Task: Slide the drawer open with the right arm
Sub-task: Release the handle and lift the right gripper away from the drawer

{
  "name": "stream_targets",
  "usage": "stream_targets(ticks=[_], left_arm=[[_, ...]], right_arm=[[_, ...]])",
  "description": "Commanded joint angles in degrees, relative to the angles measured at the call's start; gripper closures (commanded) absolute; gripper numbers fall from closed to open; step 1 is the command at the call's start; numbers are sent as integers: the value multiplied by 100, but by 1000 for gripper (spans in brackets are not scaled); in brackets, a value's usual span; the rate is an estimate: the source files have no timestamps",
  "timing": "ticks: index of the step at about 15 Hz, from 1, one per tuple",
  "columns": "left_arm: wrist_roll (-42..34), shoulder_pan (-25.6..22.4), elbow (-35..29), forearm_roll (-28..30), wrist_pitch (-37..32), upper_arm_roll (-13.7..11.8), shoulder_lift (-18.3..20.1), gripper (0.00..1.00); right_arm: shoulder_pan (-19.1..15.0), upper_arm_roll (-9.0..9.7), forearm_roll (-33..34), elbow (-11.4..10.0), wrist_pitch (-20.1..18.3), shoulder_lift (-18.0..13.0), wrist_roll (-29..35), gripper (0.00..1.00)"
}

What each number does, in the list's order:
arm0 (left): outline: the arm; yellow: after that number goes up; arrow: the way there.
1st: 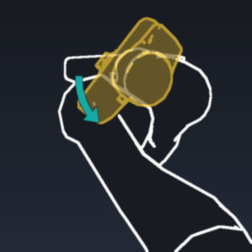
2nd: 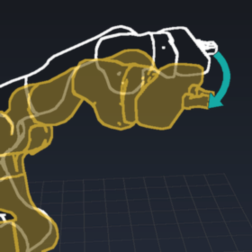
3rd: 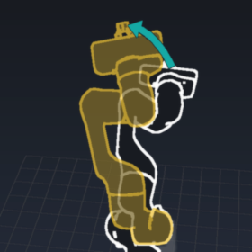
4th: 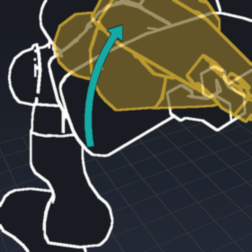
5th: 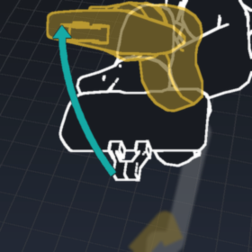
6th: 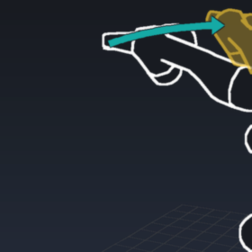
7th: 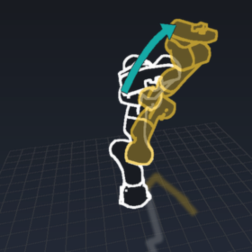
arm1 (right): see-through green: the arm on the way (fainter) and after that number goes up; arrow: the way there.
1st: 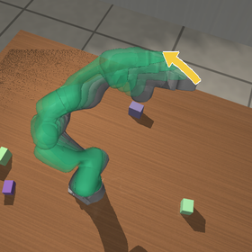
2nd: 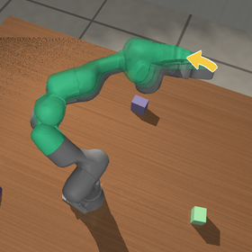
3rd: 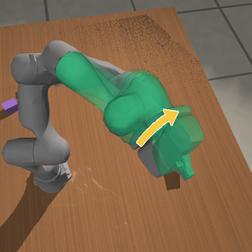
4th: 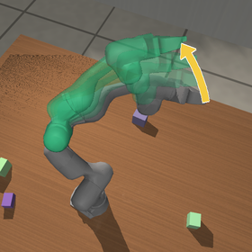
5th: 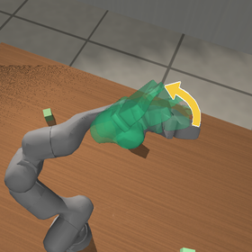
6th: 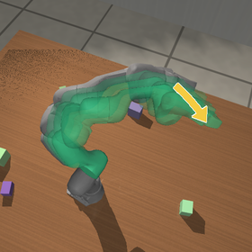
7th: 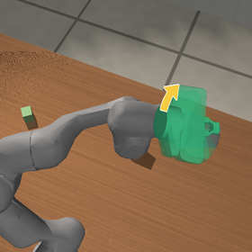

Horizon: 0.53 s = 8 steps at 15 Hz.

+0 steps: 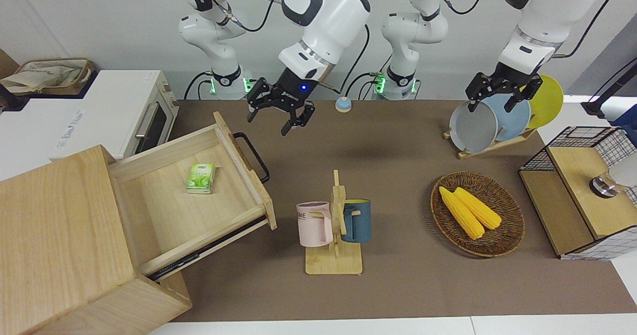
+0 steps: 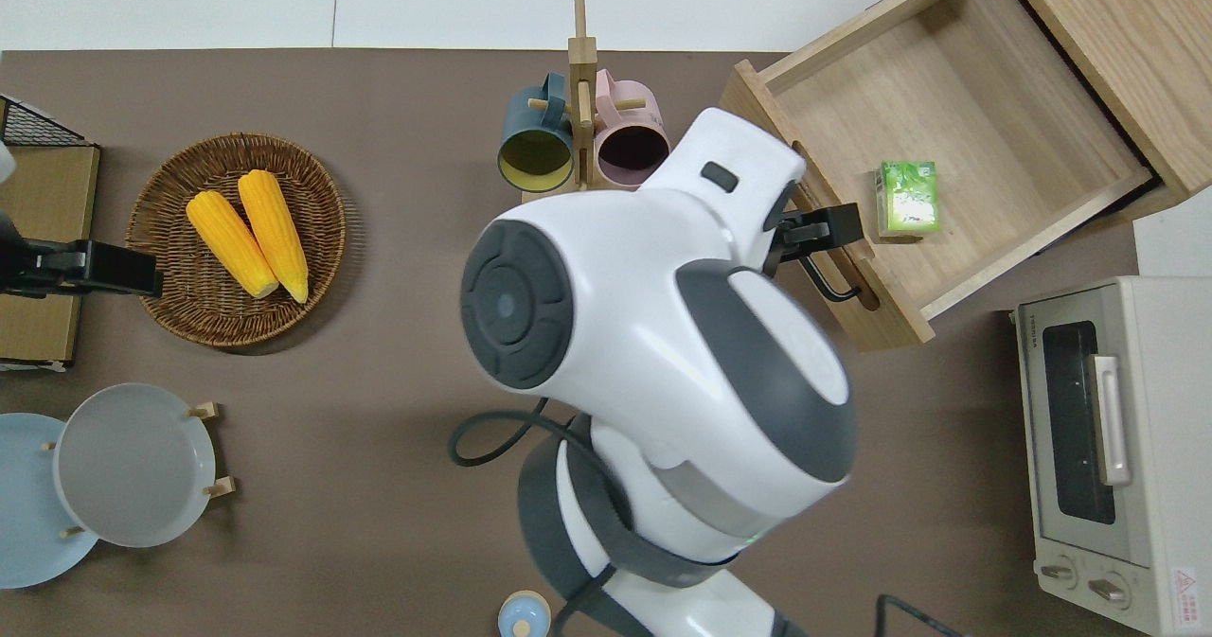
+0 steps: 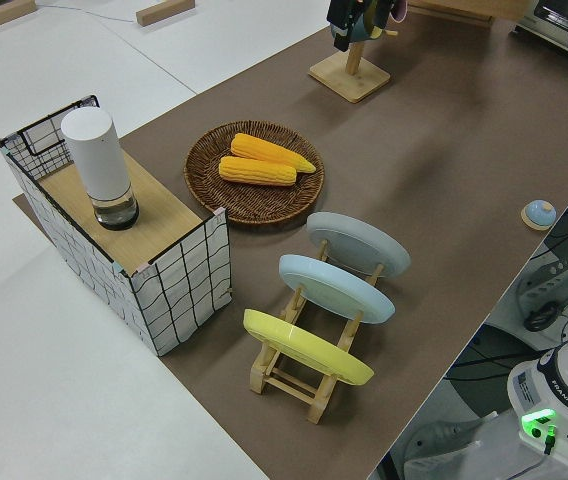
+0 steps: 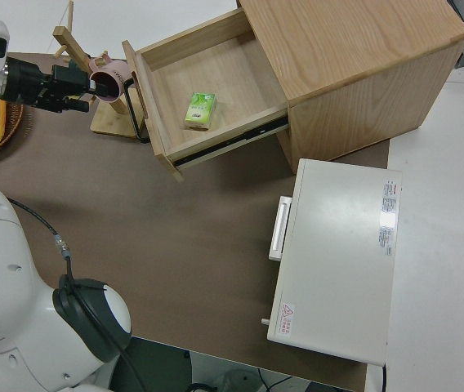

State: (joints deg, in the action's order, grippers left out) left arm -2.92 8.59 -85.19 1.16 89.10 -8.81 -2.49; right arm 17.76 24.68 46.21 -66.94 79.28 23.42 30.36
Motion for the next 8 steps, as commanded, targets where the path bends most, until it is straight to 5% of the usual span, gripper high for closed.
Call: stream_targets(ticks=[1,3,8], left_arm=[[-42,99,117,-72,2,-95,-76,5],[-42,99,117,-72,2,-95,-76,5],[-42,99,117,-72,2,-95,-76,2]], right_arm=[[-719,2,-1233,-65,298,-425,-196,17],[-975,-95,-1614,-65,299,-610,-756,17],[-1108,-893,-2729,-65,299,-936,-1795,17]])
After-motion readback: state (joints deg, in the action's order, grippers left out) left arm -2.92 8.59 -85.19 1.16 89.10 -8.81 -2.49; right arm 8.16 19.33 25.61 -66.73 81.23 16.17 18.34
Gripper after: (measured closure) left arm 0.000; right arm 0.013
